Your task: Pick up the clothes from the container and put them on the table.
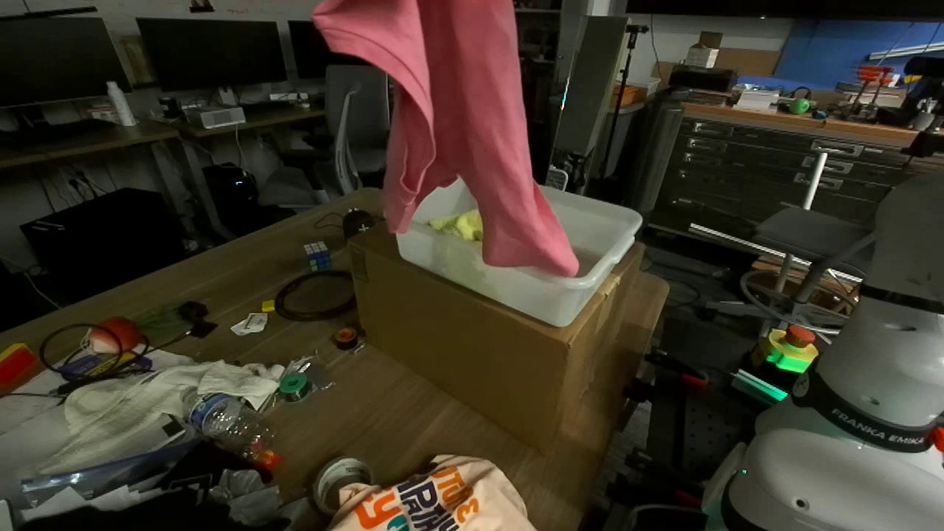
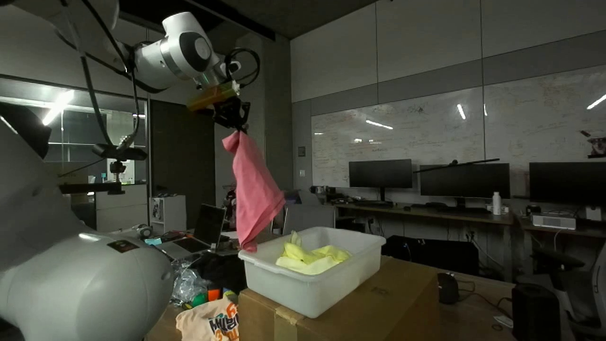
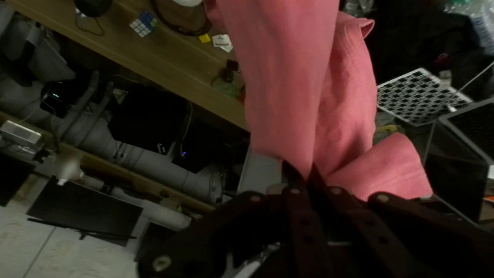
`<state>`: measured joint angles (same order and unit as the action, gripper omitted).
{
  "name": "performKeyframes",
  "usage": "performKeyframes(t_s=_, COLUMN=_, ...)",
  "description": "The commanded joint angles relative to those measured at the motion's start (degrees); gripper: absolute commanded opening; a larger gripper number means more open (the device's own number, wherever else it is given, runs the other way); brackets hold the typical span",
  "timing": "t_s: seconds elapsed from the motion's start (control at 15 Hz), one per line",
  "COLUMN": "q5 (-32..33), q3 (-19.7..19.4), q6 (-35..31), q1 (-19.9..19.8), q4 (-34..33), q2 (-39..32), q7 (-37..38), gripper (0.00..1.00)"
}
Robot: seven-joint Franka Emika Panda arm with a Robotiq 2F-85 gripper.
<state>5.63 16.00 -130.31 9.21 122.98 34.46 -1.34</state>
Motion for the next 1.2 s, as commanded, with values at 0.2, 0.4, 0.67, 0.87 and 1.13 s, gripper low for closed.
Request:
performKeyframes(t_s=0.2, q5=0.78, q3=3.85, q6=6.36, q1=6.20, q4=-13.57, q2=-13.35, q7=-5.12, gripper=0.01)
performKeyframes(t_s=0.4, q5=1.25, q3=4.61, q6=9.93, q1=7.29, q4=-17.05, q2=-17.51, q7=-7.47, gripper=0.20)
performKeyframes(t_s=0.67, q5=4.14, q3=4.84, q6=14.49, q1=7.34, q4=-18.79, q2=-20.14, q7=-9.79, gripper=0.53)
performKeyframes(t_s=0.87, q5=5.80, q3=3.94, q6=15.72, q1=6.87, q4=-17.90, q2=-19.84, q7=-9.49, gripper=0.75)
performKeyframes(t_s=1.13, q5=10.63, q3=1.73, q6=14.81, q1=3.41, q4=-12.74, q2=-16.47, q7=-1.43, gripper=1.00)
